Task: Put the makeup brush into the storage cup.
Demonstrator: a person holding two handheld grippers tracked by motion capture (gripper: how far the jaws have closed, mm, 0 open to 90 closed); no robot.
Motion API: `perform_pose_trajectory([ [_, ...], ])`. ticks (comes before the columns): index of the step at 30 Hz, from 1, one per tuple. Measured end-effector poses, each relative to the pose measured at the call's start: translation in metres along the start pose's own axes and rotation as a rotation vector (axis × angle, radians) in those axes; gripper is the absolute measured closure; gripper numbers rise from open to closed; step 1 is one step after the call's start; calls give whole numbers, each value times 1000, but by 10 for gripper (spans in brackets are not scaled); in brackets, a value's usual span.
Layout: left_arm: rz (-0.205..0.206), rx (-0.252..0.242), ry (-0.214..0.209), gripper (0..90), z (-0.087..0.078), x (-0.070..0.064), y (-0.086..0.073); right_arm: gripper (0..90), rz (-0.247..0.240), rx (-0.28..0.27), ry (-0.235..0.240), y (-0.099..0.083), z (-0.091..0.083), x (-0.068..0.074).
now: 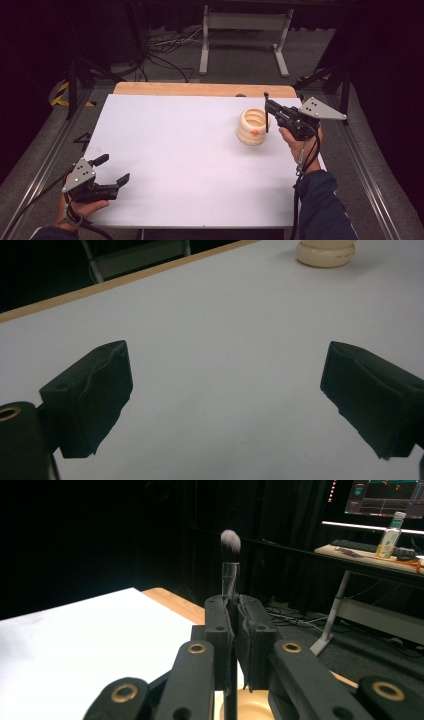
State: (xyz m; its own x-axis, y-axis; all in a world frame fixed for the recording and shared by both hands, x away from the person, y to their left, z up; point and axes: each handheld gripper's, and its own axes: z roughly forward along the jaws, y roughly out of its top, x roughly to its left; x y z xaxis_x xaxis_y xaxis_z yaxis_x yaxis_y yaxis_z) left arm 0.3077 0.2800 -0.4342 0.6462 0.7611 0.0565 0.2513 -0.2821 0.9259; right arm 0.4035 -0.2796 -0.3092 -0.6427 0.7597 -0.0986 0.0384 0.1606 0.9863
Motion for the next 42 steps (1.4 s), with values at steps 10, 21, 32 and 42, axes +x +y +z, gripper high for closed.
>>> perform_pose_trajectory([
  [10, -3, -6, -4, 71, 0, 0, 0, 843, 34, -21, -28, 0, 12, -9],
  [21, -5, -6, -13, 73, 0, 1, -1, 843, 71, -34, -85, -6, 28, -17],
  [32, -6, -9, -16, 72, 1, 1, -1, 843, 77, -8, -94, -14, 45, -20],
  [42, -4, -9, -14, 71, 0, 3, -3, 843, 90, -5, -96, -23, 51, -21],
])
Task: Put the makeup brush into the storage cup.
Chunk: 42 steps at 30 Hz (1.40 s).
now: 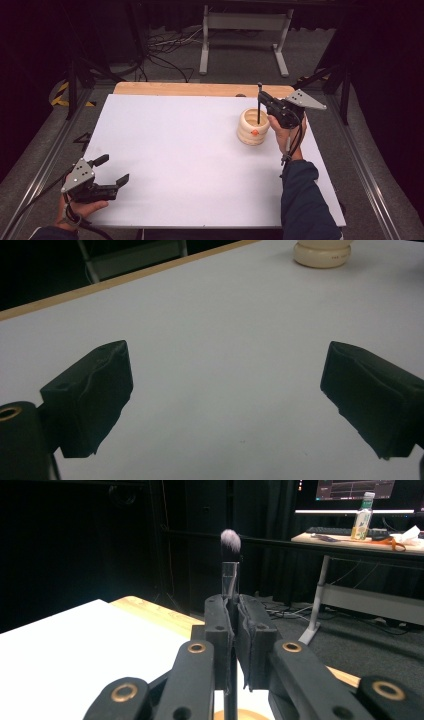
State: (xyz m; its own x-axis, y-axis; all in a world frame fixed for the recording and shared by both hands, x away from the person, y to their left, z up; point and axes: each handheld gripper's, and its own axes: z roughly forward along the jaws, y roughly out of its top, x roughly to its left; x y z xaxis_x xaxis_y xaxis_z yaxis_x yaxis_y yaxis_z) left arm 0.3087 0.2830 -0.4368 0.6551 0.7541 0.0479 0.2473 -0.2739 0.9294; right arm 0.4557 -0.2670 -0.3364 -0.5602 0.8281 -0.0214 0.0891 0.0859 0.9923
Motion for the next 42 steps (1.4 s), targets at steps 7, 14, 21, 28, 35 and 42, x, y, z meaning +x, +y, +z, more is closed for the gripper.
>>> perform_pose_trajectory([
  [7, 6, 1, 0, 69, 1, -1, 0, 843, 10, 19, -4, -12, 4, -1],
  [14, 8, 7, -3, 69, 1, -1, 0, 843, 41, 29, -11, -24, 4, -4],
  [21, 7, 7, -4, 69, 1, -2, 0, 842, 60, 34, -8, -36, 1, -3],
  [28, 7, 8, -7, 68, 2, -2, 0, 842, 60, 50, -3, -46, -2, -3],
  [35, 9, 16, -9, 68, 3, -3, 0, 841, 62, 51, 4, -52, -7, 2],
  [42, 8, 17, -11, 69, 4, -3, 0, 841, 57, 53, -1, -53, -8, 3],
])
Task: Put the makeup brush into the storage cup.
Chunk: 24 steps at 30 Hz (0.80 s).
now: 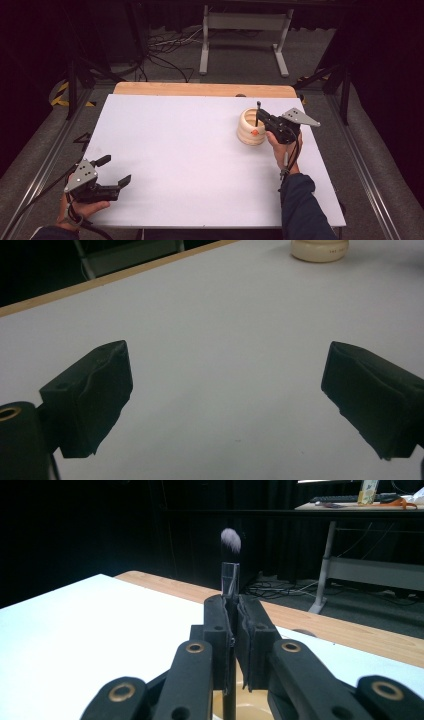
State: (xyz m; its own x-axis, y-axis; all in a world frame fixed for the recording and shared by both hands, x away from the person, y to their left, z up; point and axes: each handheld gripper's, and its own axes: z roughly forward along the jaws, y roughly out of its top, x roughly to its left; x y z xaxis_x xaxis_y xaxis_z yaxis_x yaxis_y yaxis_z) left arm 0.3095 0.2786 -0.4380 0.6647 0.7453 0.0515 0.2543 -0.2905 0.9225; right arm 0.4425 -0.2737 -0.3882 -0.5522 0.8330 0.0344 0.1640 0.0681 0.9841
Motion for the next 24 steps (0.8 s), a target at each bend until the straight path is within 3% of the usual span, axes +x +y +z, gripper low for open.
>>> perform_pose_trajectory([
  [8, 7, 6, -4, 70, 0, 0, 0, 819, -1, 10, 3, 0, -3, -1],
  [24, 9, 7, -4, 69, 0, 0, 0, 750, -57, 11, -8, 8, -11, 5],
])
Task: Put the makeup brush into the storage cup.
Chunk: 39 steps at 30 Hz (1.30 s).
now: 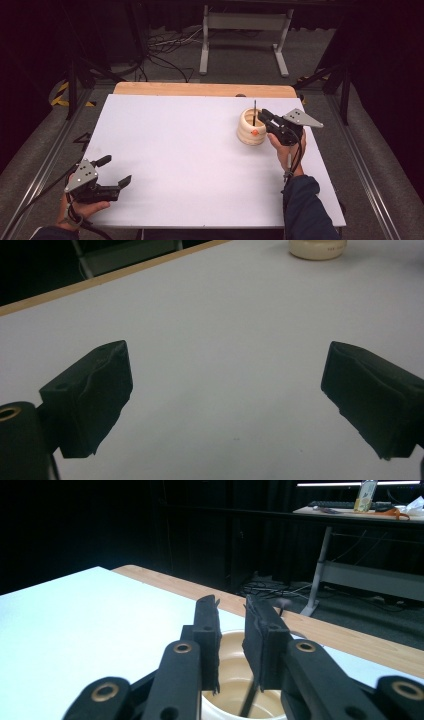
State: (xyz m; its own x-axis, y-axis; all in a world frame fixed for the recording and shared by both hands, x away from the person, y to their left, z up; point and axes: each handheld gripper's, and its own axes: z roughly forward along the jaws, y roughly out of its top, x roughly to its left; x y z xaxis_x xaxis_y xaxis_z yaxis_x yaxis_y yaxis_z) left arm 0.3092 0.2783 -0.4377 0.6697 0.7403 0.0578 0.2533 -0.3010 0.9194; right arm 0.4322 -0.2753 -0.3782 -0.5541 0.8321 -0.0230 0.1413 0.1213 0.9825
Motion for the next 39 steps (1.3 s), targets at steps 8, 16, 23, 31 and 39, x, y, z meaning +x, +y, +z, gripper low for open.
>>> perform_pose_trajectory([
  [8, -2, -2, -1, 69, 0, 0, 0, 684, -21, 3, -7, 5, -5, 4],
  [16, -2, -2, 2, 68, 0, -1, 1, 569, -48, 6, -14, 9, -12, 9],
  [23, -2, -9, 4, 67, -1, -1, 1, 483, -86, 11, -18, 14, -20, 13],
  [31, 4, -7, 8, 66, -1, -1, 1, 385, -118, 16, -15, 18, -26, 18],
  [39, 11, -21, 15, 66, -2, -3, 2, 293, -147, 14, -14, 22, -32, 25],
])
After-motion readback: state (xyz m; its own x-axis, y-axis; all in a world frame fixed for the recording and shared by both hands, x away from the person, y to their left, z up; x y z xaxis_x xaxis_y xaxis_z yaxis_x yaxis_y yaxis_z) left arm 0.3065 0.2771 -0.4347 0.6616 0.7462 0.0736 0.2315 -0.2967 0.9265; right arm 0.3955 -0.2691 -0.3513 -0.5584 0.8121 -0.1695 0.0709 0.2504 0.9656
